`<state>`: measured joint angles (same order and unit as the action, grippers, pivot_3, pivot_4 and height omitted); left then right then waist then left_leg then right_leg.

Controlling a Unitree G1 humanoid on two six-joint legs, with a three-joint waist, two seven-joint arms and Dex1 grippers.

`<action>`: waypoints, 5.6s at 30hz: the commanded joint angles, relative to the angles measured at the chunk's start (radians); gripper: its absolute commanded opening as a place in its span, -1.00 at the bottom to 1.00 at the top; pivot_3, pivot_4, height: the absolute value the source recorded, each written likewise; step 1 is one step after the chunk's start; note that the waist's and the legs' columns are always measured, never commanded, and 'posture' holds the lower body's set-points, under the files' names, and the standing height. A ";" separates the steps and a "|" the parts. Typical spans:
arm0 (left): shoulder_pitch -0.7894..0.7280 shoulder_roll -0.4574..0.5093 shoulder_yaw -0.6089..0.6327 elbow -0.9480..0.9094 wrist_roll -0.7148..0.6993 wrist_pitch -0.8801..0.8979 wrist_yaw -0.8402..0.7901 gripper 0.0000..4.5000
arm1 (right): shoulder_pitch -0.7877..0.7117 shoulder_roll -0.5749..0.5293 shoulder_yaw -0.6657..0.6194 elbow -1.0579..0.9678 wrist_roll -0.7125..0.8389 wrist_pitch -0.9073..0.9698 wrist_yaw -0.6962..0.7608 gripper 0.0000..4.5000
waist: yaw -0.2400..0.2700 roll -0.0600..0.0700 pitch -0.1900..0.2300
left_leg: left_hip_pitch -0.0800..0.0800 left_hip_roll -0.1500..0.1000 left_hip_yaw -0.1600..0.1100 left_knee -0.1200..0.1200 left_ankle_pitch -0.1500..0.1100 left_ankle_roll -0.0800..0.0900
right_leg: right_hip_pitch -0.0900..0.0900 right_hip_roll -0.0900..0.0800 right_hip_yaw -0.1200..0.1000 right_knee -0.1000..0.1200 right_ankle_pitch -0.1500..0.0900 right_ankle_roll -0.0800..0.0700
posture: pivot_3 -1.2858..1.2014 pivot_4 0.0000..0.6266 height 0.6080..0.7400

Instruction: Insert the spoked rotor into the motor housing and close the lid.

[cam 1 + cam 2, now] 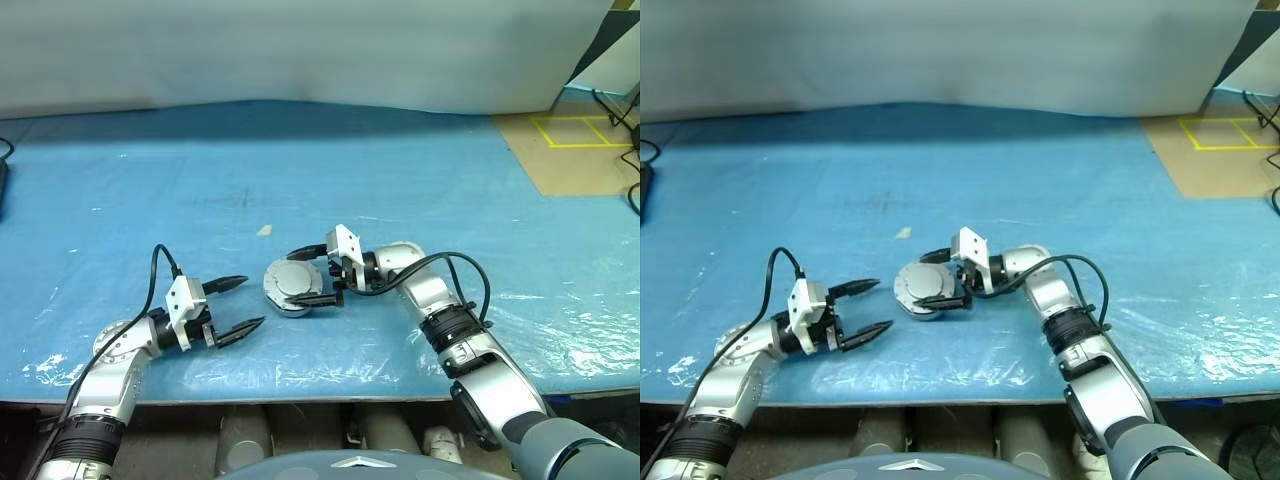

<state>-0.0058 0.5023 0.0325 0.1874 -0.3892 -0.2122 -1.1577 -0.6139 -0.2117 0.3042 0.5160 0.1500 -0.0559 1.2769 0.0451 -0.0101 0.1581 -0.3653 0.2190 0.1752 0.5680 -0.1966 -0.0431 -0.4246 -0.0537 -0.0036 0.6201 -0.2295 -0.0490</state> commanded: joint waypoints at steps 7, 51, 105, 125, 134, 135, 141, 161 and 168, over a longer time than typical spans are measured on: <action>-0.005 0.000 0.011 0.004 -0.005 -0.032 -0.009 1.00 | -0.010 -0.008 0.028 0.012 -0.066 -0.058 -0.034 0.98 | 0.000 0.000 0.000 | 0.000 0.000 0.000 0.000 0.000 0.000 | 0.000 0.000 0.000 0.000 0.000 0.000 | 0.03 -0.52 1.00; 0.011 0.014 0.013 -0.109 -0.016 0.054 0.029 1.00 | -0.014 -0.028 0.050 -0.053 -0.069 -0.001 -0.032 0.31 | 0.000 0.000 0.000 | 0.002 0.000 0.000 -0.001 0.000 0.000 | 0.001 0.000 0.000 -0.001 0.000 0.000 | 0.03 -0.52 1.00; 0.010 -0.011 0.021 -0.112 -0.037 0.194 0.084 1.00 | 0.000 -0.062 0.156 -0.092 -0.148 0.202 -0.140 0.31 | -0.003 0.000 -0.001 | 0.021 -0.002 0.001 -0.014 0.000 0.000 | 0.018 0.000 0.002 -0.012 -0.001 0.001 | 0.03 -0.52 1.00; -0.006 0.002 0.014 -0.237 -0.117 0.388 0.101 -0.99 | 0.006 -0.074 0.152 -0.097 -0.157 0.188 -0.151 0.31 | -0.004 0.000 -0.001 | 0.021 -0.003 0.001 -0.014 0.000 -0.001 | 0.018 0.000 0.003 -0.012 -0.001 0.001 | 0.03 -0.52 1.00; 0.007 0.013 -0.046 -0.200 -0.004 0.349 0.122 -0.99 | 0.005 -0.077 0.152 -0.085 -0.163 0.168 -0.154 0.31 | -0.004 0.000 -0.001 | 0.021 -0.003 0.001 -0.015 0.000 -0.001 | 0.018 0.000 0.003 -0.012 -0.001 0.001 | 0.03 -0.52 1.00; 0.006 0.012 -0.047 -0.199 -0.004 0.350 0.123 -0.99 | 0.005 -0.078 0.153 -0.085 -0.162 0.167 -0.153 0.31 | -0.004 0.000 -0.001 | 0.022 -0.003 0.001 -0.015 0.000 -0.001 | 0.019 0.000 0.003 -0.012 -0.001 0.001 | 0.03 -0.52 1.00; 0.002 0.008 -0.058 -0.177 0.027 0.312 0.127 -0.99 | 0.005 -0.079 0.153 -0.080 -0.161 0.152 -0.156 0.31 | -0.004 0.001 -0.001 | 0.022 -0.004 0.001 -0.015 0.000 -0.001 | 0.019 -0.001 0.003 -0.012 -0.001 0.001 | 0.03 -0.52 1.00; 0.006 -0.016 -0.113 -0.028 0.095 0.193 0.136 -1.00 | 0.013 -0.094 0.149 -0.117 -0.138 0.164 -0.121 0.91 | 0.000 0.008 -0.007 | 0.024 -0.006 0.000 -0.018 0.000 0.000 | 0.021 -0.002 0.003 -0.014 -0.004 0.007 | 0.03 -0.52 1.00; -0.010 -0.020 -0.113 0.054 0.104 0.122 0.130 -1.00 | 0.048 -0.097 -0.022 -0.316 0.117 0.340 -0.060 0.99 | 0.005 0.008 -0.007 | 0.024 -0.009 0.000 -0.022 0.000 0.000 | 0.020 -0.004 0.004 -0.015 -0.004 0.006 | 0.03 -0.52 1.00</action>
<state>-0.0413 0.4735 -0.0492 0.1575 -0.3500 -0.1075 -1.0311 -0.5667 -0.3109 0.3340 0.2601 0.2021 0.2444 1.2164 0.0502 -0.0020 0.1512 -0.3419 0.2098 0.1757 0.5461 -0.1966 -0.0434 -0.4045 -0.0576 0.0004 0.6054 -0.2327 -0.0440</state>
